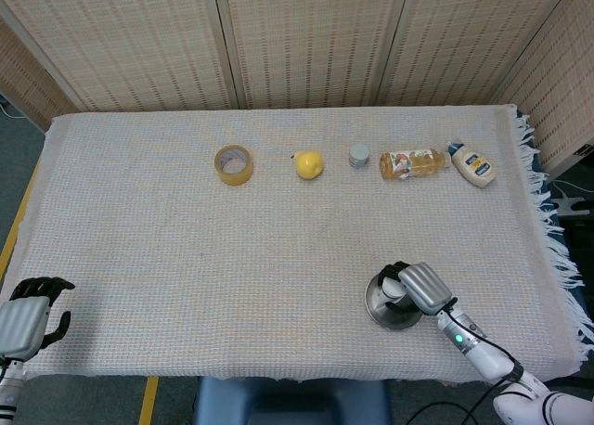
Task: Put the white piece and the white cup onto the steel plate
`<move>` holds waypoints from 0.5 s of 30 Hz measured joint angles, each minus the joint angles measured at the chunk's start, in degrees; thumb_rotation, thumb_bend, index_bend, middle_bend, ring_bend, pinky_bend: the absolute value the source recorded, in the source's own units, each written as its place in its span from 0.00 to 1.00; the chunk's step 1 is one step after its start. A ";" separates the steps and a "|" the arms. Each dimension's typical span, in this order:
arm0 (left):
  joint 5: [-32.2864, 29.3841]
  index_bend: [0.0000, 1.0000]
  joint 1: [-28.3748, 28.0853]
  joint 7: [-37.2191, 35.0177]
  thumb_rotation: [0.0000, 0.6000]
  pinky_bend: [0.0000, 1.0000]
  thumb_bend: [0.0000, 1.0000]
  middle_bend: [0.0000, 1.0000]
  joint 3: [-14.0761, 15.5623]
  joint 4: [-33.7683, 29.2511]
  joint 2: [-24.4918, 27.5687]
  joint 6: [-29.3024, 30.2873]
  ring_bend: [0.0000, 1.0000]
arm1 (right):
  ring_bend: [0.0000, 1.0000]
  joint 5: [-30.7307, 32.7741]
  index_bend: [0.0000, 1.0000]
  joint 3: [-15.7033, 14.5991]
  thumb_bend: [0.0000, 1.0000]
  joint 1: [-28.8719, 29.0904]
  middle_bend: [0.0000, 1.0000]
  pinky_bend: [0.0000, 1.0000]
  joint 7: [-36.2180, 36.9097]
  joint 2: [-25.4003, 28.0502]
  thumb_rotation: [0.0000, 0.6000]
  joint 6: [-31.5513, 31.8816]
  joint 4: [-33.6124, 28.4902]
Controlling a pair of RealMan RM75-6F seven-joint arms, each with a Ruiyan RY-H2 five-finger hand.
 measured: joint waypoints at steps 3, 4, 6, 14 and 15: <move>-0.06 0.29 0.01 0.00 1.00 0.15 0.46 0.23 -0.03 -0.09 0.04 0.05 0.15 | 0.37 -0.24 0.56 -0.03 0.23 -0.01 0.46 0.75 -1.62 -0.09 1.00 0.39 0.58; -0.04 0.29 0.02 -0.01 1.00 0.15 0.46 0.23 -0.03 -0.13 0.07 0.08 0.15 | 0.37 -0.26 0.56 0.00 0.23 -0.03 0.46 0.75 -2.25 -0.20 1.00 0.52 0.92; 0.05 0.29 0.03 -0.05 1.00 0.15 0.46 0.23 -0.01 -0.15 0.09 0.13 0.15 | 0.37 -0.28 0.56 0.13 0.23 -0.12 0.46 0.75 -3.76 -0.59 1.00 0.86 1.96; 0.12 0.29 -0.01 0.09 1.00 0.15 0.46 0.23 0.10 -0.18 0.06 0.06 0.15 | 0.37 -0.72 0.56 0.40 0.23 -0.41 0.46 0.75 -5.72 -2.33 1.00 2.29 4.86; 0.11 0.29 -0.01 0.11 1.00 0.15 0.46 0.23 0.10 -0.16 0.03 0.06 0.15 | 0.37 -0.88 0.56 0.34 0.23 -0.38 0.46 0.75 -5.50 -2.41 1.00 2.40 4.90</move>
